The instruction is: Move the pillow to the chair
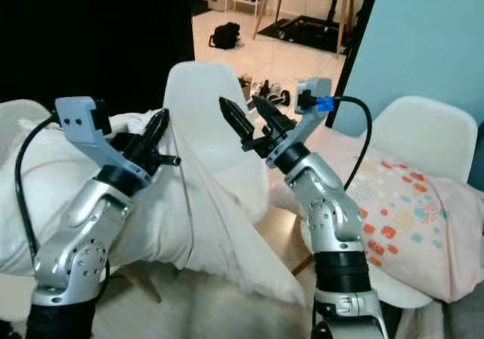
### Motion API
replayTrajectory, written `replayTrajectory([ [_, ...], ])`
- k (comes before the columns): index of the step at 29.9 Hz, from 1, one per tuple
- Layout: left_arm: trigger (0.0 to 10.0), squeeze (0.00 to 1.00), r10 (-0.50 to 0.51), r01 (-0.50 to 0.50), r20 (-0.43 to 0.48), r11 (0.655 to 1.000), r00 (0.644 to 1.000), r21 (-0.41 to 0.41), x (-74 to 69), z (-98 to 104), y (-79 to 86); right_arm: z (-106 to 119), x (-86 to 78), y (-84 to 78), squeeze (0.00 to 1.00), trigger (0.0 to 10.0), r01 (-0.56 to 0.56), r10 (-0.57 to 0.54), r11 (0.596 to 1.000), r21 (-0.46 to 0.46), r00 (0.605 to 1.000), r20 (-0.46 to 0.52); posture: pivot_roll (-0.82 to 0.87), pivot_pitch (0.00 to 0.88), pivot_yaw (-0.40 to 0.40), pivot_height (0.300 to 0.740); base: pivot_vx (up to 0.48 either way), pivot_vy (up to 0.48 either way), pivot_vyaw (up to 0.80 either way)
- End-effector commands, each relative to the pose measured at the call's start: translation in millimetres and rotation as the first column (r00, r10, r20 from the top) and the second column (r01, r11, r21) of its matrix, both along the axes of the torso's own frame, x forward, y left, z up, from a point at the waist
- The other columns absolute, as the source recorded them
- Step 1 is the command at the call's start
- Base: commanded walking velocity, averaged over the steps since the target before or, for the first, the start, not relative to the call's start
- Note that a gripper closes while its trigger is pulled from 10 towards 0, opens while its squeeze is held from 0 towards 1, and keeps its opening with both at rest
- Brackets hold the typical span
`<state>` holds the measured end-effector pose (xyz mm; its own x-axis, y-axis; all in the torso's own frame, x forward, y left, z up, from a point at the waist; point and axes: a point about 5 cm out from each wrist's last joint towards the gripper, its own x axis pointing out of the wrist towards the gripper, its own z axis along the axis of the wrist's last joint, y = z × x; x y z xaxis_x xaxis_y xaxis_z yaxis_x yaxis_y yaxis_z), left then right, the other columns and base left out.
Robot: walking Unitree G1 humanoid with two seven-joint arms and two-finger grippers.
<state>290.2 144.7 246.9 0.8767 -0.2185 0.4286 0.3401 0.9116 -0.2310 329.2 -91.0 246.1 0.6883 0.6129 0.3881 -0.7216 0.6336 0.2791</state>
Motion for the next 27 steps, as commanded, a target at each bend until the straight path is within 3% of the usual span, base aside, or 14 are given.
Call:
replayTrajectory([
  [1,10.0,0.0,-0.05,0.054,0.157,0.998,0.986,-0.017,-9.3,27.8,-7.0,-0.8,1.3,-5.7,0.0,10.0,0.021,-0.021,1.0,0.007,1.0,-0.006,0.08,0.0,-0.061,0.74,0.349,0.0,0.0],
  [4,10.0,0.0,-0.089,0.091,0.203,0.996,0.975,-0.003,-10.1,38.8,-12.2,0.0,2.2,-6.6,0.0,10.0,0.029,-0.028,1.0,0.013,1.0,-0.005,0.08,0.0,-0.059,0.74,0.351,0.0,0.0],
  [12,10.0,0.0,-0.078,0.079,0.244,0.997,0.967,0.006,-7.5,50.2,-9.4,0.8,2.5,-7.4,0.0,10.0,0.032,-0.032,0.999,0.02,0.999,-0.005,0.08,0.0,-0.06,0.74,0.349,0.0,0.0],
  [27,10.0,0.0,0.029,-0.04,0.275,0.999,0.961,0.033,-4.6,58.4,15.4,1.1,3.1,-9.0,0.0,10.0,0.035,-0.034,0.999,0.029,0.999,-0.009,0.08,0.0,-0.062,0.74,0.35,0.0,0.0],
])
